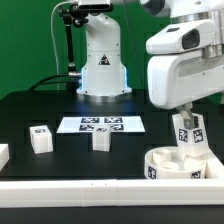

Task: Assemble stool

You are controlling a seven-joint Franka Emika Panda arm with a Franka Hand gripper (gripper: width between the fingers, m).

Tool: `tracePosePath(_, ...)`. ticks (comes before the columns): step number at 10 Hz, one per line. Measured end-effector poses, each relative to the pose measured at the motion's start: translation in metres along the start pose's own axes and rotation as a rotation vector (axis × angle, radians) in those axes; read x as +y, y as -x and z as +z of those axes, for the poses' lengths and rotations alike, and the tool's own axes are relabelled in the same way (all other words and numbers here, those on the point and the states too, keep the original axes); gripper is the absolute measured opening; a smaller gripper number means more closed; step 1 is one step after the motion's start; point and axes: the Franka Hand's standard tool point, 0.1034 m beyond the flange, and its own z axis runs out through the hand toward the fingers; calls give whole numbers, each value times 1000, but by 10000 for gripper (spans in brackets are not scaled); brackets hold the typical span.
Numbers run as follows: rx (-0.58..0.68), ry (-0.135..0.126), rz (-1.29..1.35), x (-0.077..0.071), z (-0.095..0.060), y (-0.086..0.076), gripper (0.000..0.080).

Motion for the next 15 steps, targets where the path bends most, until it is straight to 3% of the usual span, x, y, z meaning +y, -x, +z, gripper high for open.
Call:
tracePosePath(5, 12, 3, -2, 0, 3, 2, 649)
tracePosePath(9, 16, 8, 58, 17, 1, 9, 649)
tracePosePath(15, 5, 2, 79, 21, 6, 15, 649)
